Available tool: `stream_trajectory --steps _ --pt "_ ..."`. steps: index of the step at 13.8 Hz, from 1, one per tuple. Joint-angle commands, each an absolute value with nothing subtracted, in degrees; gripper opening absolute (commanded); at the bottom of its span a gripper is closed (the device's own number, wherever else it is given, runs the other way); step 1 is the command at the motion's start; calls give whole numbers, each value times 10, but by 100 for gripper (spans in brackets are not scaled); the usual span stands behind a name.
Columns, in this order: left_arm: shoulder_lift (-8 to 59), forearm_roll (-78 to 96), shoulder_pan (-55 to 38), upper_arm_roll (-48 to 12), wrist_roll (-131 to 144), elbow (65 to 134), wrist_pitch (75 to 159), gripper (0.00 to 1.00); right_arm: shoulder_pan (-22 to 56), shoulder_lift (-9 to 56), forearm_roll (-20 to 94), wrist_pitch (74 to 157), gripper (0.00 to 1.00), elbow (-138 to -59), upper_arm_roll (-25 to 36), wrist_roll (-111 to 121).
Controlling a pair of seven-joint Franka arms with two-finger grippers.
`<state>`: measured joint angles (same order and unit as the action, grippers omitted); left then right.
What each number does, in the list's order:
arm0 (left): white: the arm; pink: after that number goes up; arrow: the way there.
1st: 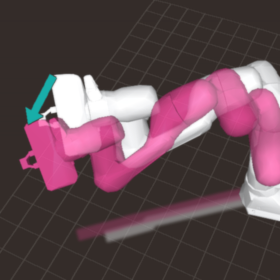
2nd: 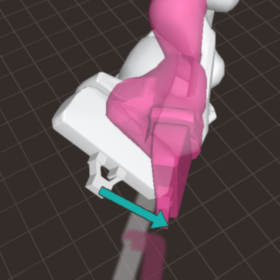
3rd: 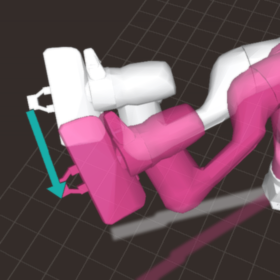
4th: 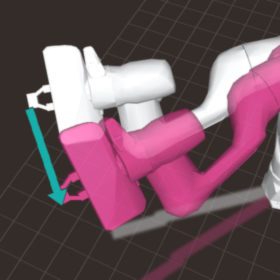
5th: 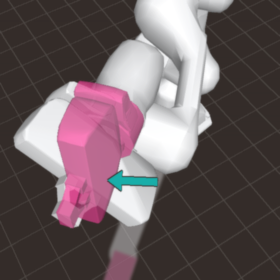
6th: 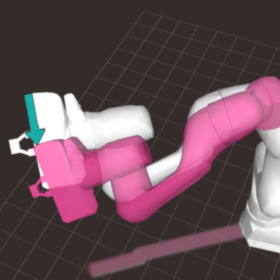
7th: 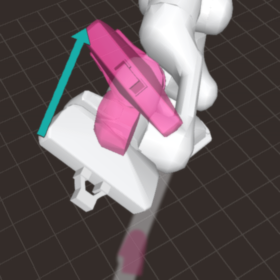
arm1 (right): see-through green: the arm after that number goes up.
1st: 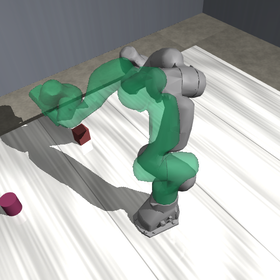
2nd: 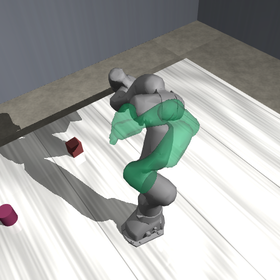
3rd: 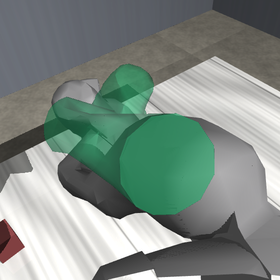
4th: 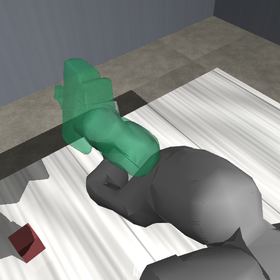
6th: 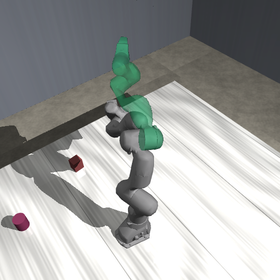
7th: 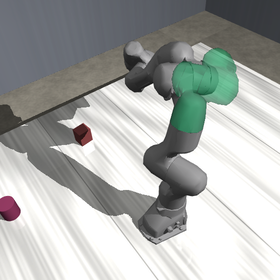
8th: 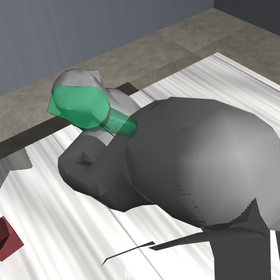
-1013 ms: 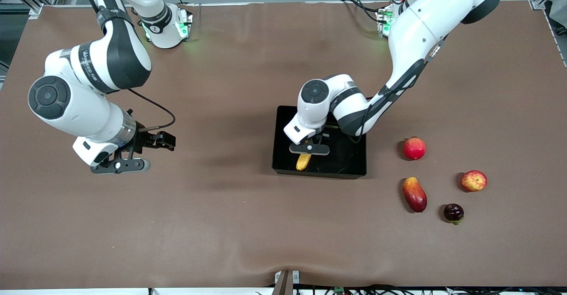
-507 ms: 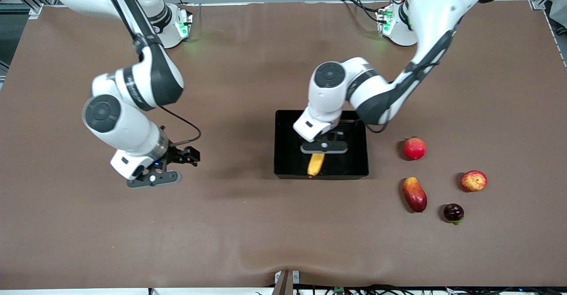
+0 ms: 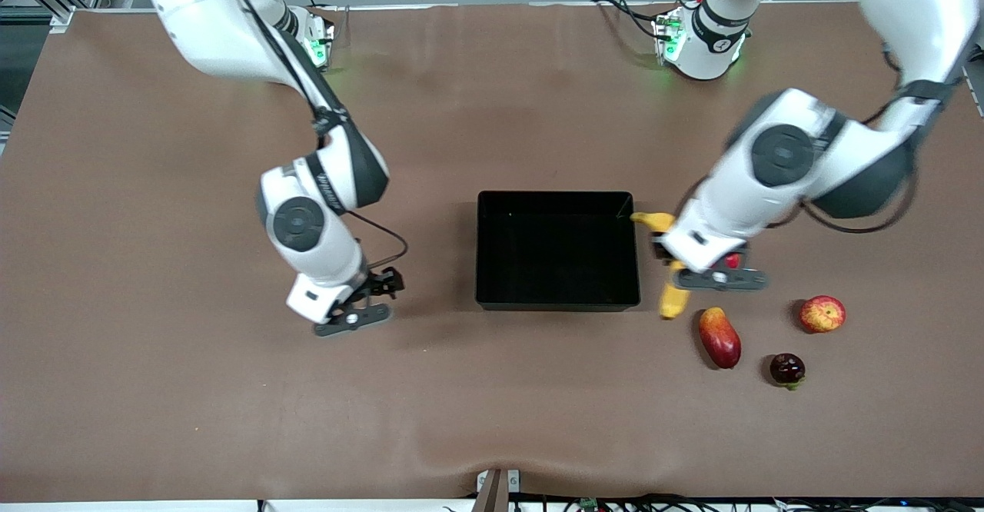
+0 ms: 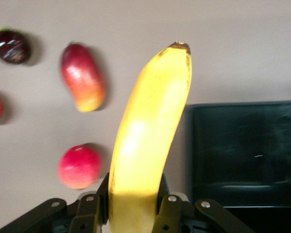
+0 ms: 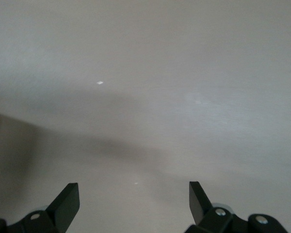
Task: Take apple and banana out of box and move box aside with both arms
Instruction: 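Lower the banana beside the apples while the right gripper reaches the tray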
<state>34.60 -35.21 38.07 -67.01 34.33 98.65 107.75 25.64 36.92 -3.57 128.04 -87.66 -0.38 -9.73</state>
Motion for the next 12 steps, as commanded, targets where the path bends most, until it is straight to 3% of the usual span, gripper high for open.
stream_trajectory --steps 1,4,8,12 --pt "337 -351 462 -684 288 1041 1075 0 295 376 -56 1267 100 -860 0 -140" --pt "343 -381 553 -682 220 1083 1099 0 323 380 -54 1267 100 -859 0 -197" --pt "388 -449 637 -670 181 1143 1198 0 351 374 -12 1248 100 -854 -4 -201" --pt "410 -500 630 -580 180 1192 1335 0 390 376 18 1232 100 -852 -4 -266"
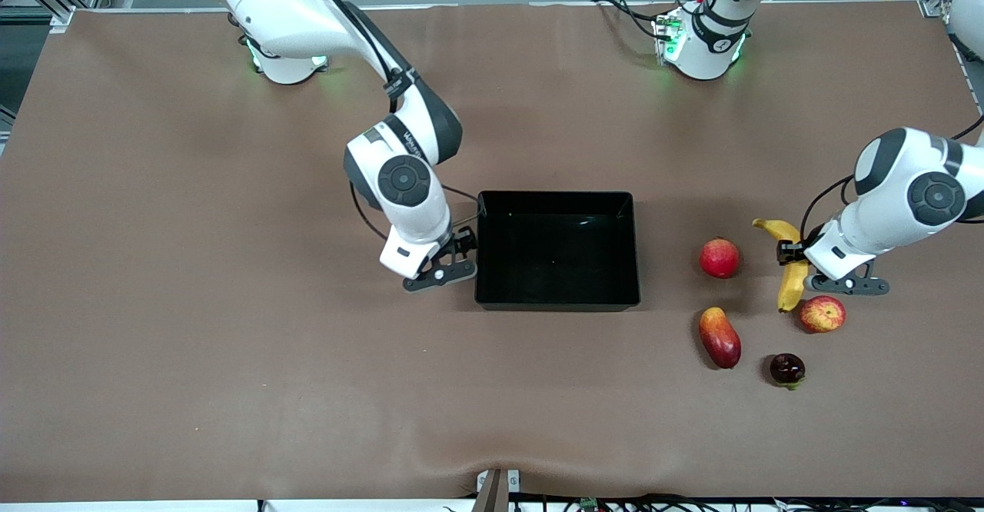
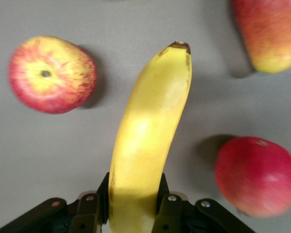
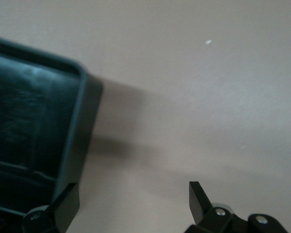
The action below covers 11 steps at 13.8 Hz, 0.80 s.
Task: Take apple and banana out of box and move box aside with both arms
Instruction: 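Lower the banana beside the apples while the right gripper reaches the tray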
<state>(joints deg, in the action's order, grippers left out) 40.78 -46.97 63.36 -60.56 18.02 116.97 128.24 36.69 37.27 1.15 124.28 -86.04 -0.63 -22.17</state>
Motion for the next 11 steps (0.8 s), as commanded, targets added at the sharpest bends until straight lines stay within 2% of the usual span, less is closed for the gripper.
stream_trajectory --steps 1,4,5,6,8,9,11 --pt "420 -523 615 -562 181 1190 1341 0 402 377 18 1232 100 -852 -4 -286" --pt "439 -542 592 -541 182 1175 1350 1 430 384 18 1240 100 -854 -4 -325" --pt "441 -541 577 -534 185 1166 1350 9 433 392 18 1242 100 -854 -4 -333" --pt "441 -541 561 -523 186 1158 1350 15 434 394 18 1245 87 -854 -4 -333" --pt "441 -539 522 -495 184 1133 1350 27 433 405 19 1244 27 -855 -4 -340" --pt "446 -536 504 -483 185 1122 1350 30 436 408 19 1242 3 -856 -4 -361" --pt "454 -536 495 -475 182 1108 1350 41 454 408 18 1239 0 -858 -4 -392"
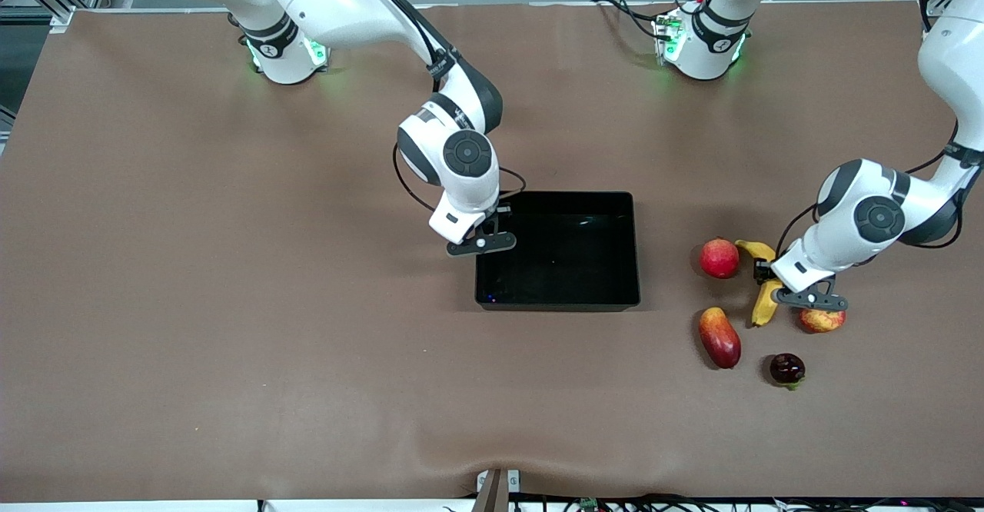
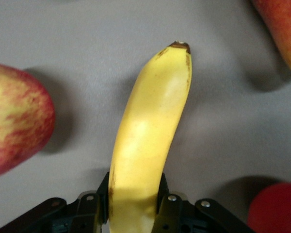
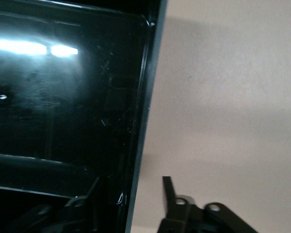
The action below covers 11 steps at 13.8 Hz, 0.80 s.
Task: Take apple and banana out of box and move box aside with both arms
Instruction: 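Lower the banana beside the apples while the right gripper reaches the tray, then release the banana with the left gripper while the right gripper grips the tray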
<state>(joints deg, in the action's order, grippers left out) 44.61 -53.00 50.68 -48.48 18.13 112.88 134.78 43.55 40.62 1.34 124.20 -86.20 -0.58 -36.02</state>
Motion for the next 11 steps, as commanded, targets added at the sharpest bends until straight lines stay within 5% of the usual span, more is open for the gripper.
stream_trajectory --steps 1,3,4,8,11 --pt "458 -535 495 -475 180 1101 1350 42 459 408 18 1243 0 -858 -3 -395" --pt "463 -535 495 -474 180 1093 1350 57 457 405 16 1241 0 -858 -2 -393" --pt "464 -535 496 -474 180 1093 1350 100 454 404 11 1242 0 -859 -1 -393" --pt "430 -523 509 -495 185 1102 1338 100 412 352 11 1222 0 -869 2 -388" --pt "410 -469 622 -614 182 1112 1293 100 343 298 11 1201 0 -890 1 -376"
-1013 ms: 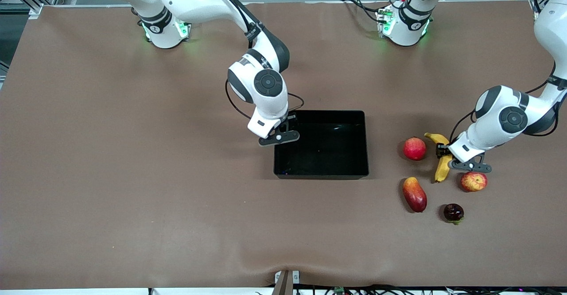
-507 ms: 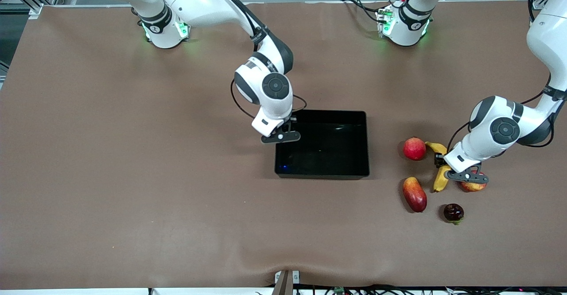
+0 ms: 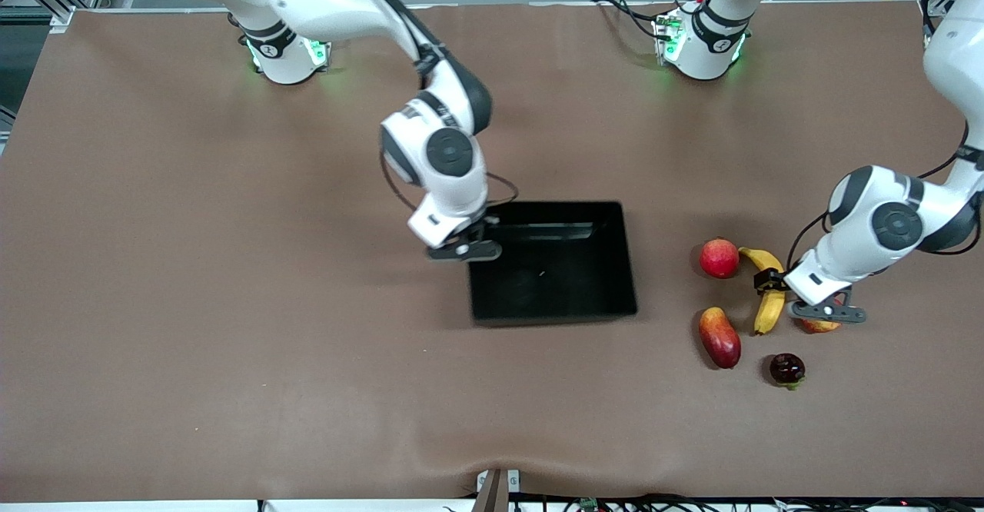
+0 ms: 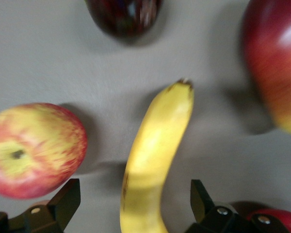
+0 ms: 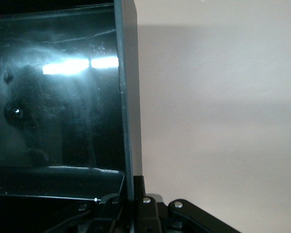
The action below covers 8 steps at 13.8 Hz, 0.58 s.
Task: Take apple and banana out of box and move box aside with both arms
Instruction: 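Release the banana with the left gripper while the right gripper grips the tray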
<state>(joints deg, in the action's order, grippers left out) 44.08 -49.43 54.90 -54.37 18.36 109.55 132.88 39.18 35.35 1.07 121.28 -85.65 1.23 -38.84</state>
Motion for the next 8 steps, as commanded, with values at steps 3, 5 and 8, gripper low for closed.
stream_trajectory --steps 3,5,8 --pt "408 -468 664 -715 182 1078 1172 100 268 264 13 1198 0 -929 1 -343" --pt "409 -467 671 -772 178 1022 1074 100 209 232 13 1192 0 -959 1 -284" --pt "410 -466 666 -827 175 945 972 100 108 219 28 1158 0 -975 -1 -133"
